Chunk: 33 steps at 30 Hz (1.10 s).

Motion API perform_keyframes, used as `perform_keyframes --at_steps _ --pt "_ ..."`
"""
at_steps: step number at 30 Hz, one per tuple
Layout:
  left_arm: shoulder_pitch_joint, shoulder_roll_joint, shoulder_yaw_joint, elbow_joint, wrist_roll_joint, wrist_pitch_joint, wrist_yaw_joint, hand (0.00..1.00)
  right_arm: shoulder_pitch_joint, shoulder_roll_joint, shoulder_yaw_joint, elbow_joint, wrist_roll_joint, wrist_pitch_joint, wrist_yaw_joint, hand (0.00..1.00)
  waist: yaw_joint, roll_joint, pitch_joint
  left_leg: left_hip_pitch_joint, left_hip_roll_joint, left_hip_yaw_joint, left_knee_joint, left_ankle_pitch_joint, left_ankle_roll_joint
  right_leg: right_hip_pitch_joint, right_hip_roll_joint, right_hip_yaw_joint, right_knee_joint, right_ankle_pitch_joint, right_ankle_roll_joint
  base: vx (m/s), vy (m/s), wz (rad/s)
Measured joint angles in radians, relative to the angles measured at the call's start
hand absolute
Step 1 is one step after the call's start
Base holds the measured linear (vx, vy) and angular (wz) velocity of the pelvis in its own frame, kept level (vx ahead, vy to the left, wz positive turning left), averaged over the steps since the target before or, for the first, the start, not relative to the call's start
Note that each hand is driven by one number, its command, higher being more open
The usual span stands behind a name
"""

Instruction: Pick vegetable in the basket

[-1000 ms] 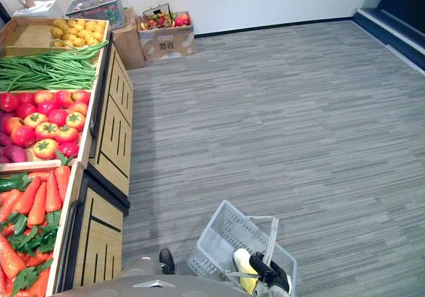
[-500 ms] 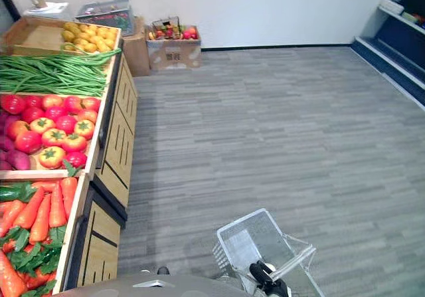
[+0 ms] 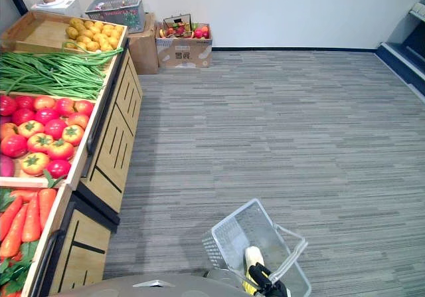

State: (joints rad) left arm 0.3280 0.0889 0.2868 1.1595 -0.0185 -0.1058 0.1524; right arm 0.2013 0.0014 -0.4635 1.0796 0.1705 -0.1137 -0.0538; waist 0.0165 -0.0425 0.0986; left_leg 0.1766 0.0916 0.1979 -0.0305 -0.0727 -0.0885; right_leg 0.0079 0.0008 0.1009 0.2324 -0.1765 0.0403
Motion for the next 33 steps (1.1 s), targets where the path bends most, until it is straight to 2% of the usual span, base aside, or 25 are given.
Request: perform_keyframes --at_steps 4,13,16,24,33 --pt "-0.035 0.013 -0.024 0.001 -0.003 -0.008 0.000 1.00 0.000 0.003 0.004 0.017 0.000 0.006 -0.002 0.00 0.001 -0.003 -0.002 0.019 -0.003 -0.014 -0.008 -0.005 0.002 0.034 -0.004 -0.002 -0.028 0.003 0.003 0.18 0.017 0.06" --pt "-0.101 0.027 -0.078 -0.002 -0.007 -0.029 -0.007 1.00 0.001 -0.010 0.086 0.017 -0.009 -0.001 -0.001 0.00 0.005 -0.021 -0.003 0.021 -0.052 -0.091 0.009 -0.013 0.029 0.087 -0.069 -0.055 -0.069 0.011 0.015 0.03 0.035 0.22" --pt "-0.103 0.029 -0.078 -0.011 -0.007 -0.046 -0.012 1.00 0.000 -0.012 0.113 0.018 -0.009 -0.003 -0.002 0.00 0.005 -0.028 -0.001 0.006 -0.068 -0.114 0.008 -0.002 0.046 0.088 -0.086 -0.077 -0.081 0.016 0.024 -0.06 0.014 0.17" --pt "-0.105 0.030 -0.080 -0.016 -0.012 -0.047 -0.013 1.00 0.002 -0.022 0.123 0.023 -0.009 -0.004 -0.004 0.00 0.003 -0.032 0.006 0.003 -0.100 -0.181 -0.054 0.060 0.066 0.089 -0.117 -0.139 -0.093 0.026 0.043 -0.08 0.003 0.24" --pt "-0.104 0.033 -0.083 -0.024 -0.014 -0.047 -0.013 1.00 0.001 -0.027 0.130 0.025 -0.009 -0.003 -0.005 0.00 0.003 -0.041 0.003 -0.012 -0.130 -0.243 -0.053 0.075 0.079 0.116 -0.141 -0.202 -0.112 0.027 0.056 -0.01 0.006 0.21"
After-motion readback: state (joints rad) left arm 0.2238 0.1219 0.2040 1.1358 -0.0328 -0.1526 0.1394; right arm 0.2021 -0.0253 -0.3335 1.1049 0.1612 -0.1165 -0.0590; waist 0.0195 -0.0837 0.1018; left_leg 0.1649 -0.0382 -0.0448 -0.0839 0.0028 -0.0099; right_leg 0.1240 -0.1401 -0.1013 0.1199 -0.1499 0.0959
